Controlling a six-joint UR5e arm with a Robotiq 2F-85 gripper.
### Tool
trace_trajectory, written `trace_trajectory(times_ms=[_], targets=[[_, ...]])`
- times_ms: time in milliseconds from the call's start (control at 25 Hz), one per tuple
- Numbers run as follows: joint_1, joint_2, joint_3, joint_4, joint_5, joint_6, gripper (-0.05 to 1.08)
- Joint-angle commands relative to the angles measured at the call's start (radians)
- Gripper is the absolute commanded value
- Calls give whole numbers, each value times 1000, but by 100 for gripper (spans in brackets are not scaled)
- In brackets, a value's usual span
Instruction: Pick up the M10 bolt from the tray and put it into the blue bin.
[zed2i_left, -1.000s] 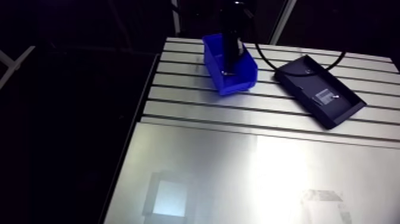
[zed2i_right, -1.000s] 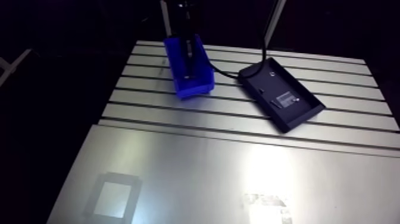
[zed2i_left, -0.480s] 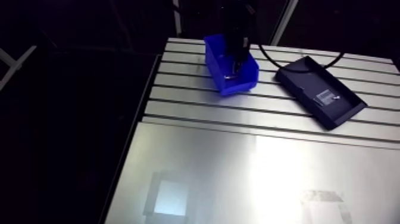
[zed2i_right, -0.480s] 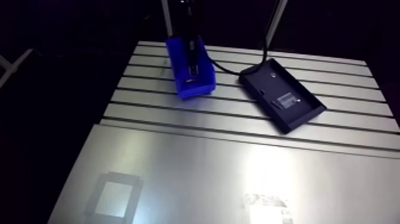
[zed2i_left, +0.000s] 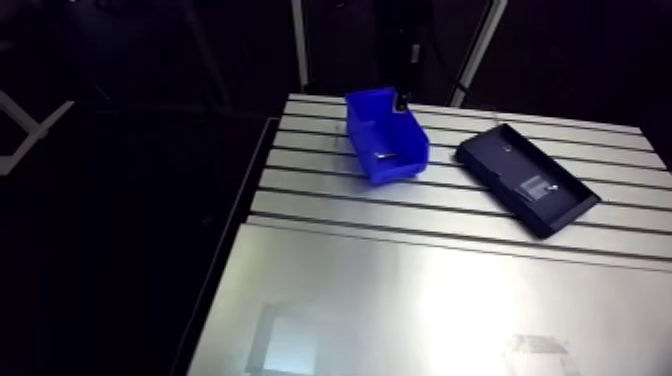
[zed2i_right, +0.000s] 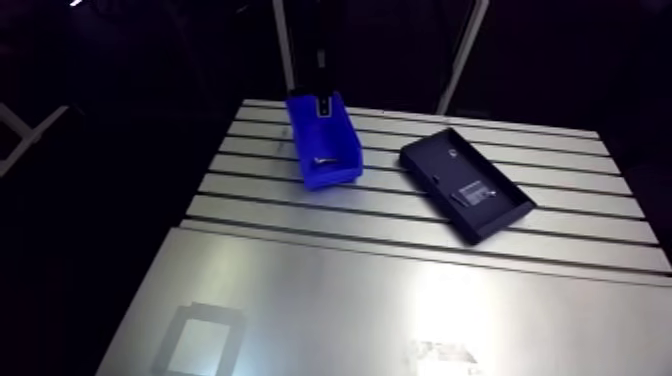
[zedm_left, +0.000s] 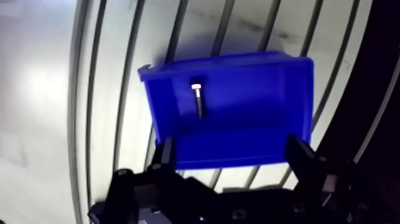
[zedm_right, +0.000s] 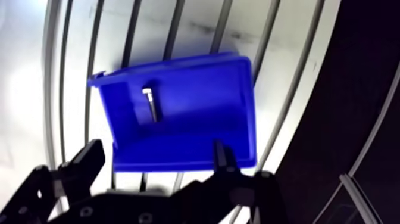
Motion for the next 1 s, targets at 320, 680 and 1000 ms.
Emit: trace_trajectory(times_ms=[320,680,1000], targets=[[-11,-214,-91,209,7,332,1],[-80,-234,-177,306,16,1053,1],[-138,-232,-248,445,7,1593,1]])
